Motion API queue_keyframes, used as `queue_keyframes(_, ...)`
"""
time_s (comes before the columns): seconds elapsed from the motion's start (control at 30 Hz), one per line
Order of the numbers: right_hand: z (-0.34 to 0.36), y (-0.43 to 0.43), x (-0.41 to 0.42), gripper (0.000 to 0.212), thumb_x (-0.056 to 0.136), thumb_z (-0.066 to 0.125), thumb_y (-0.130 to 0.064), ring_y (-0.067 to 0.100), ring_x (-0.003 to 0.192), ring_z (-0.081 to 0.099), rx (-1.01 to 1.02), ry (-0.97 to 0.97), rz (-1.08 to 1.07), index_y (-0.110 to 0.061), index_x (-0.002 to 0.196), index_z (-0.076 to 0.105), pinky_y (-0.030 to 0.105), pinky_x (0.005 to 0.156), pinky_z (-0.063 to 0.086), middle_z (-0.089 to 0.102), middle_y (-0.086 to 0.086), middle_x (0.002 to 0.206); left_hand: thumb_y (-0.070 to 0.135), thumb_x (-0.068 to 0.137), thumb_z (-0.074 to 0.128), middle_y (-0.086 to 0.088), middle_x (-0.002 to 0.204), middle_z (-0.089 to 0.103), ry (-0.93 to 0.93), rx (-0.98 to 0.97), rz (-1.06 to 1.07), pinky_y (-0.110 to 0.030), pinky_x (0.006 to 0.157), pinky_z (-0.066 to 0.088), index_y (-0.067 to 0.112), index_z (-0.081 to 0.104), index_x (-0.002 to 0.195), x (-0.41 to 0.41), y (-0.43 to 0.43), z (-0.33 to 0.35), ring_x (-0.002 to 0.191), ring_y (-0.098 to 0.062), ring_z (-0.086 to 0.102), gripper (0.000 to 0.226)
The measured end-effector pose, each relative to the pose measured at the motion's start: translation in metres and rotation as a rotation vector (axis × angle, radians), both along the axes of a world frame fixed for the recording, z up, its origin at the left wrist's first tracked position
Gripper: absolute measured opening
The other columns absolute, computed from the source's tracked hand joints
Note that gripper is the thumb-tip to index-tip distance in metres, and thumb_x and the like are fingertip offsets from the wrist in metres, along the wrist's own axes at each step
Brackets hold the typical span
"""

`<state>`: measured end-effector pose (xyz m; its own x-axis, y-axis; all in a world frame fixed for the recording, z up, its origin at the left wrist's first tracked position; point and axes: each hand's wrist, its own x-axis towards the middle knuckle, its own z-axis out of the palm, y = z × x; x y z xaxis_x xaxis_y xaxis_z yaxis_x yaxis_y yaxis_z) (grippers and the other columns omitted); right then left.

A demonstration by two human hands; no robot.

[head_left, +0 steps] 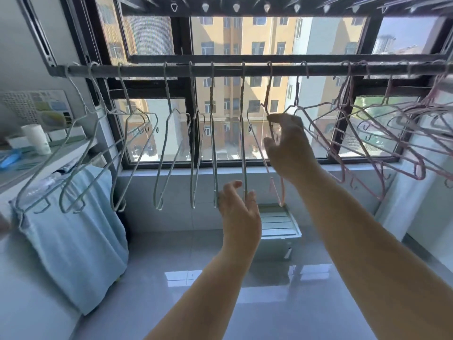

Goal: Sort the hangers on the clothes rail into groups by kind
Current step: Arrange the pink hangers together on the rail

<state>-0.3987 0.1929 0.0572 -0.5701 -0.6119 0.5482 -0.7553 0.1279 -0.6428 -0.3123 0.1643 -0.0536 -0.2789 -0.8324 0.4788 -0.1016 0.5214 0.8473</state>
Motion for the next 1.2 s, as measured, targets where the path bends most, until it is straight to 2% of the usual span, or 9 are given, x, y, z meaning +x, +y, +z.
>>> queue_keyframes(0.1, -0.002, 0.026, -0.020, 0.041, 0.090, 0.054, -0.014, 0.016, 0.113, 0.049, 0.069, -0.107, 0.005, -0.016, 0.130, 0.045, 0.014, 0.082, 0.036, 0.047, 0.005, 0.134, 0.017, 0.082, 0.052, -0.010, 0.109, 0.053, 0.073, -0.201, 0.190, -0.017, 0.092, 0.024, 0.003, 0.049, 0.115, 0.000, 0.021, 0.003, 0.102, -0.016, 0.042, 0.036)
queue_keyframes(0.2, -0.016, 0.041, -0.028, 0.043, 0.089, 0.057, -0.017, 0.018, 0.106, 0.053, 0.173, -0.288, 0.073, -0.012, 0.130, 0.044, 0.022, 0.075, 0.044, 0.053, 0.004, 0.125, 0.007, 0.083, 0.058, 0.002, 0.107, 0.054, 0.162, -0.148, 0.029, -0.016, 0.083, 0.038, 0.015, 0.053, 0.117, -0.003, 0.047, 0.010, 0.094, -0.015, 0.050, 0.035)
queue_keyframes(0.27, -0.028, 0.044, -0.031, 0.044, 0.087, 0.060, -0.015, 0.024, 0.104, 0.059, 0.184, -0.439, 0.151, -0.008, 0.128, 0.045, 0.035, 0.085, 0.052, 0.058, 0.008, 0.119, 0.012, 0.085, 0.060, 0.007, 0.104, 0.053, 0.122, -0.049, -0.110, -0.011, 0.073, 0.042, 0.018, 0.054, 0.119, -0.010, 0.061, 0.013, 0.089, -0.009, 0.052, 0.035)
queue_keyframes(0.33, -0.037, 0.044, -0.030, 0.040, 0.086, 0.061, -0.013, 0.025, 0.099, 0.064, 0.174, -0.539, 0.193, -0.006, 0.124, 0.048, 0.043, 0.092, 0.051, 0.063, 0.010, 0.109, 0.020, 0.084, 0.061, 0.006, 0.107, 0.055, 0.007, 0.017, -0.210, -0.017, 0.081, 0.045, 0.018, 0.052, 0.121, -0.018, 0.070, 0.012, 0.094, -0.009, 0.052, 0.038)
queue_keyframes(0.4, -0.041, 0.044, -0.029, 0.033, 0.087, 0.058, -0.011, 0.022, 0.090, 0.066, 0.107, -0.676, 0.225, -0.006, 0.119, 0.052, 0.039, 0.085, 0.054, 0.066, 0.008, 0.098, 0.021, 0.084, 0.062, 0.001, 0.113, 0.059, -0.041, 0.011, -0.246, -0.029, 0.091, 0.045, 0.016, 0.052, 0.120, -0.023, 0.072, 0.006, 0.102, -0.013, 0.054, 0.038)
queue_keyframes(0.5, -0.042, 0.042, -0.029, 0.030, 0.092, 0.049, -0.007, 0.017, 0.068, 0.058, -0.081, -0.917, 0.277, -0.004, 0.121, 0.053, 0.028, 0.061, 0.047, 0.060, 0.005, 0.081, 0.013, 0.083, 0.061, -0.002, 0.109, 0.062, -0.041, -0.001, -0.233, -0.034, 0.091, 0.048, 0.015, 0.057, 0.112, -0.027, 0.069, 0.000, 0.098, -0.015, 0.059, 0.029)
queue_keyframes(0.77, -0.030, 0.033, -0.025, 0.030, 0.095, 0.037, 0.000, 0.009, 0.049, 0.038, -0.267, -0.978, 0.250, -0.007, 0.120, 0.052, 0.021, 0.044, 0.035, 0.043, -0.001, 0.064, 0.000, 0.080, 0.060, -0.005, 0.079, 0.065, 0.110, -0.032, -0.226, -0.039, 0.071, 0.052, 0.017, 0.059, 0.082, -0.036, 0.055, 0.011, 0.073, -0.019, 0.061, 0.017)
queue_keyframes(1.07, -0.034, 0.018, -0.022, 0.029, 0.095, 0.039, -0.005, 0.008, 0.049, 0.040, -0.211, -0.904, 0.199, -0.010, 0.120, 0.054, 0.023, 0.053, 0.038, 0.047, -0.002, 0.069, 0.006, 0.082, 0.060, -0.002, 0.076, 0.064, 0.068, -0.036, -0.240, -0.035, 0.070, 0.052, 0.016, 0.058, 0.081, -0.032, 0.041, 0.005, 0.072, -0.015, 0.061, 0.010)
queue_keyframes(1.2, -0.039, 0.009, -0.017, 0.027, 0.095, 0.039, -0.004, 0.002, 0.039, 0.041, -0.222, -0.914, 0.217, -0.013, 0.115, 0.055, 0.020, 0.049, 0.037, 0.047, -0.002, 0.069, 0.003, 0.082, 0.059, -0.002, 0.075, 0.063, 0.083, -0.037, -0.252, -0.033, 0.069, 0.052, 0.018, 0.056, 0.081, -0.026, 0.034, 0.003, 0.070, -0.016, 0.060, 0.016)
